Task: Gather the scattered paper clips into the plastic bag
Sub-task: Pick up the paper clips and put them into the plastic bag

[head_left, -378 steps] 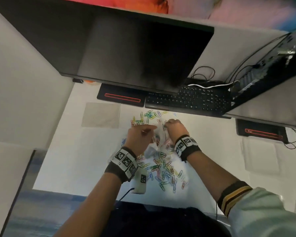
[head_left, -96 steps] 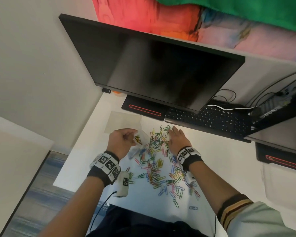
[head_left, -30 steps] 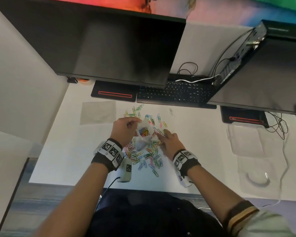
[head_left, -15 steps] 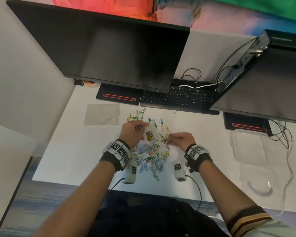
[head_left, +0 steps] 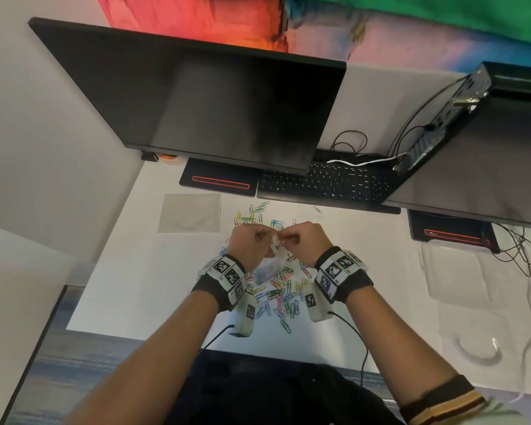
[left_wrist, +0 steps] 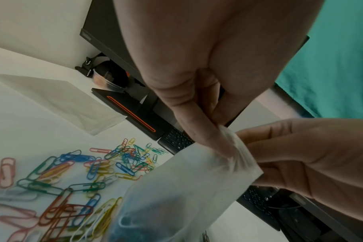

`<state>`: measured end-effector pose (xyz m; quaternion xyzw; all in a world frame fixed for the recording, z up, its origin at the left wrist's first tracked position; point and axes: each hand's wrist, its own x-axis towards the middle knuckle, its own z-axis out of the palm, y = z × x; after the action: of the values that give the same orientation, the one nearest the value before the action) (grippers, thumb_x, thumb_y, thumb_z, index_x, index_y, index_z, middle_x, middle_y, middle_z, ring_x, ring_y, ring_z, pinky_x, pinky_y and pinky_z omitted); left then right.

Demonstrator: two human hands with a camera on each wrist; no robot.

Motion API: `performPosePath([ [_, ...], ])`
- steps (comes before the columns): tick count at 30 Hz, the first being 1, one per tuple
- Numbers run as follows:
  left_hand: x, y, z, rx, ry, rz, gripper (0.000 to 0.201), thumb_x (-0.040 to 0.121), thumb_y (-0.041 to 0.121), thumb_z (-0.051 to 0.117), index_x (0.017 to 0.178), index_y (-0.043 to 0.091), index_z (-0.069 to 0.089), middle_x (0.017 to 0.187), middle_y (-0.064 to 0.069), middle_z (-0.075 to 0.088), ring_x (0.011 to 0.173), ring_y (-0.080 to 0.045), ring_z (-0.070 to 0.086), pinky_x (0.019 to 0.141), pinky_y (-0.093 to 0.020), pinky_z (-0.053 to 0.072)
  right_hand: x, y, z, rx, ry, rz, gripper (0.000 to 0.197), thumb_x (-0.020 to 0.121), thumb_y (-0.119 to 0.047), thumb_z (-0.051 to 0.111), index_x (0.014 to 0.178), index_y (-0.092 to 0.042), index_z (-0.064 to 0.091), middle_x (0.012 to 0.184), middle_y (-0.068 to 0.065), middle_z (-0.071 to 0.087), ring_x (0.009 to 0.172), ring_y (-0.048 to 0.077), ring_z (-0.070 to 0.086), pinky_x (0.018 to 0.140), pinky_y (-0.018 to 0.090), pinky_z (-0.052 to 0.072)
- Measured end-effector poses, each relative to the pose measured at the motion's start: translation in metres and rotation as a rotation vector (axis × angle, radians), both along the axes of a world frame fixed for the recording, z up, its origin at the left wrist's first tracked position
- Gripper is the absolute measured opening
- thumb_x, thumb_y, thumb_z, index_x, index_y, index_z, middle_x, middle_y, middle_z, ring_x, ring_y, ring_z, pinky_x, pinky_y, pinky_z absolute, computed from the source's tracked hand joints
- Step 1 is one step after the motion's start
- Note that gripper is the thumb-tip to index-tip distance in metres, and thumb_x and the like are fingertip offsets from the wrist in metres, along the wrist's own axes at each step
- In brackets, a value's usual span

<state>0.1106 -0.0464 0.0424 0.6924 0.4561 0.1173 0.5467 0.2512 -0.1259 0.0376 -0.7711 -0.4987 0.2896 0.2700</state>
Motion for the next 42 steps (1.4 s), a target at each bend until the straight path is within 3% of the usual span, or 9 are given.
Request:
performPosePath([
  [3, -0.003, 0.005, -0.001, -0.005, -0.001, 0.011, 0.024, 0.095, 0.0, 0.052, 0.101, 0.007, 0.075, 0.085, -0.012, 0.075, 0.071, -0.023, 0.074, 0.072, -0.037, 0.063, -0.004, 0.004, 0.012, -0.067, -0.099, 0.192, 0.029, 0.089, -0.002, 0.052, 0.098, -0.013, 0.077, 0.096, 0.005, 0.076, 0.083, 0.016, 0.067, 0.083, 0.021, 0.051],
  [5, -0.004, 0.008, 0.0, 0.008, 0.004, -0.003, 0.023, 0.096, 0.002, 0.053, 0.101, 0.009, 0.074, 0.085, -0.011, 0.075, 0.07, -0.02, 0.074, 0.072, -0.034, 0.063, 0.001, 0.007, 0.016, -0.056, -0.065, 0.216, 0.03, 0.088, -0.001, 0.052, 0.096, -0.014, 0.078, 0.093, 0.001, 0.076, 0.076, 0.009, 0.066, 0.077, 0.018, 0.052],
  [9, -0.015, 0.016, 0.002, 0.022, -0.009, 0.038, 0.025, 0.096, 0.003, 0.051, 0.101, 0.011, 0.074, 0.079, -0.008, 0.074, 0.066, -0.015, 0.073, 0.069, -0.028, 0.062, 0.043, 0.019, -0.004, 0.074, 0.223, -0.135, 0.029, 0.09, 0.002, 0.054, 0.091, -0.015, 0.077, 0.087, 0.0, 0.074, 0.074, 0.013, 0.07, 0.071, 0.034, 0.061],
  [12, -0.027, 0.022, 0.004, 0.005, -0.034, 0.075, 0.024, 0.097, 0.003, 0.052, 0.102, 0.011, 0.074, 0.08, -0.003, 0.072, 0.061, -0.009, 0.072, 0.065, -0.024, 0.061, 0.086, 0.028, -0.043, -0.115, -0.034, -0.258, 0.027, 0.094, -0.014, 0.056, 0.119, -0.018, 0.066, 0.116, 0.01, 0.069, 0.102, 0.025, 0.066, 0.094, 0.037, 0.052],
  [18, -0.038, 0.032, 0.004, -0.012, -0.04, 0.126, 0.022, 0.096, 0.006, 0.055, 0.101, 0.012, 0.076, 0.083, 0.0, 0.071, 0.061, -0.011, 0.072, 0.067, -0.035, 0.063, 0.079, 0.033, -0.101, -0.355, -0.262, 0.032, 0.053, 0.102, -0.03, 0.037, 0.15, -0.01, 0.026, 0.159, 0.014, 0.017, 0.146, 0.03, 0.019, 0.119, 0.038, 0.019],
  [25, -0.032, 0.032, 0.002, -0.004, -0.047, 0.081, 0.02, 0.096, 0.008, 0.057, 0.105, 0.01, 0.075, 0.095, -0.003, 0.073, 0.068, -0.011, 0.073, 0.068, -0.031, 0.063, 0.03, 0.019, -0.108, -0.39, -0.354, 0.397, 0.062, 0.095, -0.052, 0.024, 0.151, -0.026, 0.015, 0.161, 0.003, 0.011, 0.147, 0.031, 0.013, 0.119, 0.048, 0.019],
  [29, -0.027, 0.025, 0.0, -0.003, -0.042, 0.057, 0.021, 0.097, 0.008, 0.055, 0.107, 0.01, 0.074, 0.096, -0.004, 0.073, 0.069, -0.014, 0.073, 0.068, -0.028, 0.062, 0.028, -0.007, -0.1, -0.495, -0.425, 0.54, 0.081, 0.086, -0.026, 0.062, 0.152, -0.023, 0.016, 0.161, 0.005, 0.001, 0.146, 0.032, 0.011, 0.115, 0.047, 0.028],
  [37, -0.026, 0.015, -0.002, -0.054, -0.072, 0.078, 0.019, 0.095, 0.007, 0.057, 0.105, 0.01, 0.074, 0.098, -0.004, 0.073, 0.075, -0.021, 0.074, 0.069, -0.032, 0.063, 0.013, -0.024, -0.103, -0.268, -0.587, 0.451, 0.037, 0.09, -0.002, 0.052, 0.126, -0.011, 0.055, 0.125, 0.01, 0.051, 0.108, 0.025, 0.049, 0.092, 0.032, 0.045],
  [42, -0.028, 0.014, -0.004, -0.057, -0.058, 0.072, 0.02, 0.095, 0.008, 0.057, 0.104, 0.012, 0.074, 0.097, -0.004, 0.073, 0.074, -0.024, 0.075, 0.073, -0.042, 0.063, 0.021, -0.013, -0.09, -0.24, -0.443, 0.115, 0.017, 0.089, -0.014, 0.054, 0.092, -0.01, 0.07, 0.092, 0.005, 0.066, 0.085, 0.022, 0.062, 0.075, 0.027, 0.051],
])
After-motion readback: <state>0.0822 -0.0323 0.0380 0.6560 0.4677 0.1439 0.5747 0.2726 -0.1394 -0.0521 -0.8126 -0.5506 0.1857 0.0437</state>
